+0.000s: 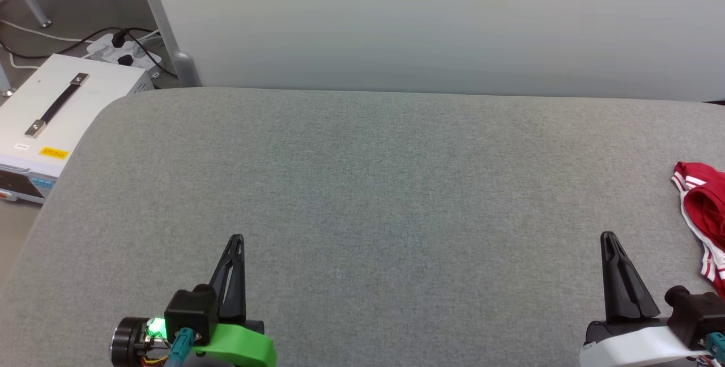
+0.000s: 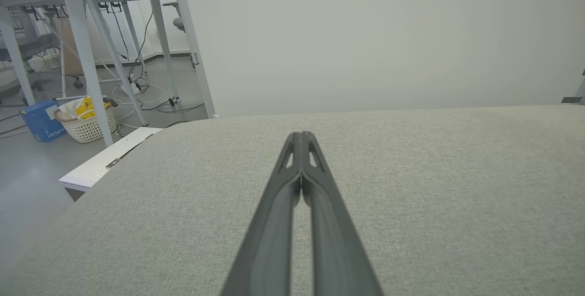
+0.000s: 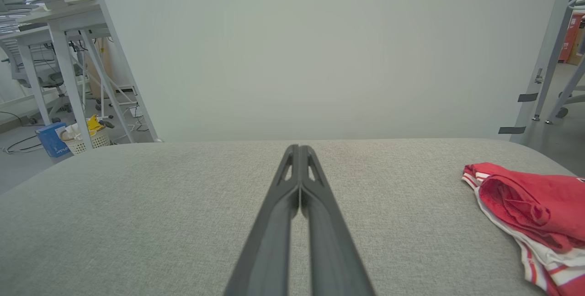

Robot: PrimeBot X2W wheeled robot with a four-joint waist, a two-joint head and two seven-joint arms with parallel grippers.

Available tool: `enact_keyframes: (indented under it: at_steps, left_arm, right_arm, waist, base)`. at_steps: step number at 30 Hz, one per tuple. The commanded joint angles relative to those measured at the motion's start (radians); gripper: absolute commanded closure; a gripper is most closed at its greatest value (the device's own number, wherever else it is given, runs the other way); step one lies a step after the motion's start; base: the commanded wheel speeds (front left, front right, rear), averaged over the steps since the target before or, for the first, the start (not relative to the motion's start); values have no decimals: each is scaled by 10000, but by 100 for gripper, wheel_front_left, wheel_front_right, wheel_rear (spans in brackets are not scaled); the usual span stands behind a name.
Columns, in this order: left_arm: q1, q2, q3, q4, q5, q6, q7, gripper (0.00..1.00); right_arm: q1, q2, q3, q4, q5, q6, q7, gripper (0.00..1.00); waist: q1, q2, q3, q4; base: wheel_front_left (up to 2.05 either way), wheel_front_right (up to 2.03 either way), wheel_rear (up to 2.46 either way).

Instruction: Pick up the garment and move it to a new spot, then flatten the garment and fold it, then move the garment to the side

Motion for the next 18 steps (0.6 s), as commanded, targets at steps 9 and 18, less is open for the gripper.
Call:
enact_keyframes:
  at_steps: [9, 18]
  left_arm:
    - [-53, -24, 81, -62, 39, -4, 219, 100]
    - [-95, -44, 143, -112, 70, -7, 397, 100]
  right_arm:
    - [-109, 1, 31, 29, -148, -1, 220, 100]
    - [-196, 2, 56, 52, -270, -1, 402, 100]
  waist:
    - [0, 0, 12, -42]
    - [0, 0, 22, -80]
  base:
    - [0, 0, 0]
    - [0, 0, 0]
